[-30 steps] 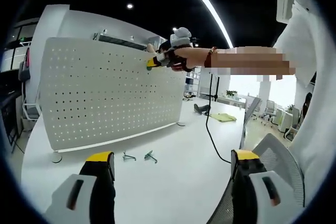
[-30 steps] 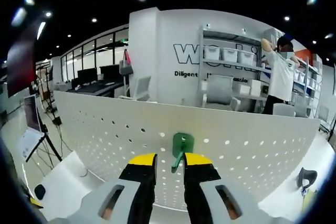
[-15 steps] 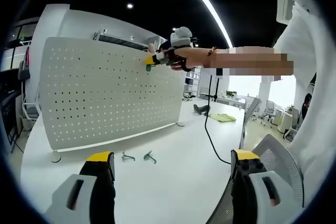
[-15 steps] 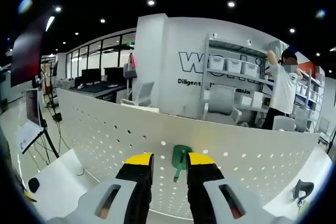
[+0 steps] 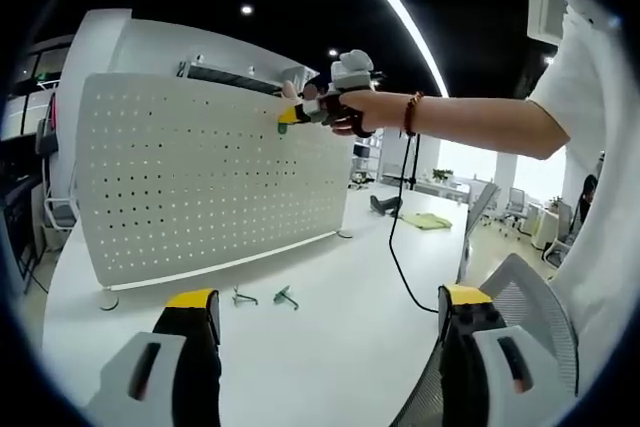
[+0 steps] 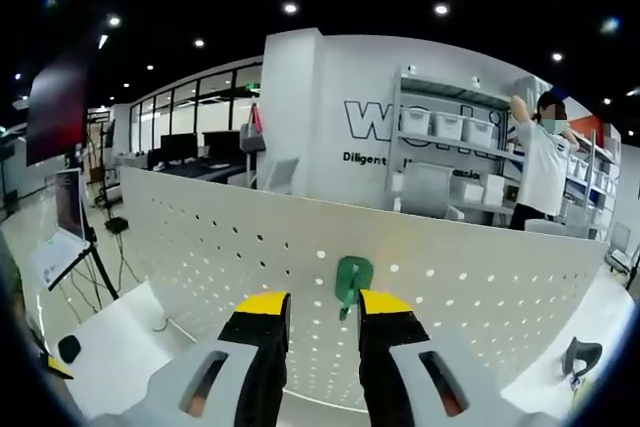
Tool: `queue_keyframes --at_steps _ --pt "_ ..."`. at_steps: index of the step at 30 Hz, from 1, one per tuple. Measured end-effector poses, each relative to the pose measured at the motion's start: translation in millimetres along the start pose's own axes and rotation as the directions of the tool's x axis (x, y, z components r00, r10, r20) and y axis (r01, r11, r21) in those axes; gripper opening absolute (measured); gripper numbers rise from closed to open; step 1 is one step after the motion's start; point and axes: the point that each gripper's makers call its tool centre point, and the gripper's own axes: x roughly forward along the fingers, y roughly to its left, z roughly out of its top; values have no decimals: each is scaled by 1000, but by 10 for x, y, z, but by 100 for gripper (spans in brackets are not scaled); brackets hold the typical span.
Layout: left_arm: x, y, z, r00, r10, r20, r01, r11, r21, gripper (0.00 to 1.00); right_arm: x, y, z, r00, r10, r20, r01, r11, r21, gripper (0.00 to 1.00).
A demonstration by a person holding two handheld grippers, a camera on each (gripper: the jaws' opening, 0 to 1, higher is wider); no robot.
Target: Insert the hook assembly into the mounting plate slot until the hook locks in place.
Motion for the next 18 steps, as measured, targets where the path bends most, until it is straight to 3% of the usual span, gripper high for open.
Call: queue_keyframes --at_steps 18 --pt "44 -241 82 1000 10 -26 -9 999 34 92 -330 70 -327 998 61 9 -61 998 15 26"
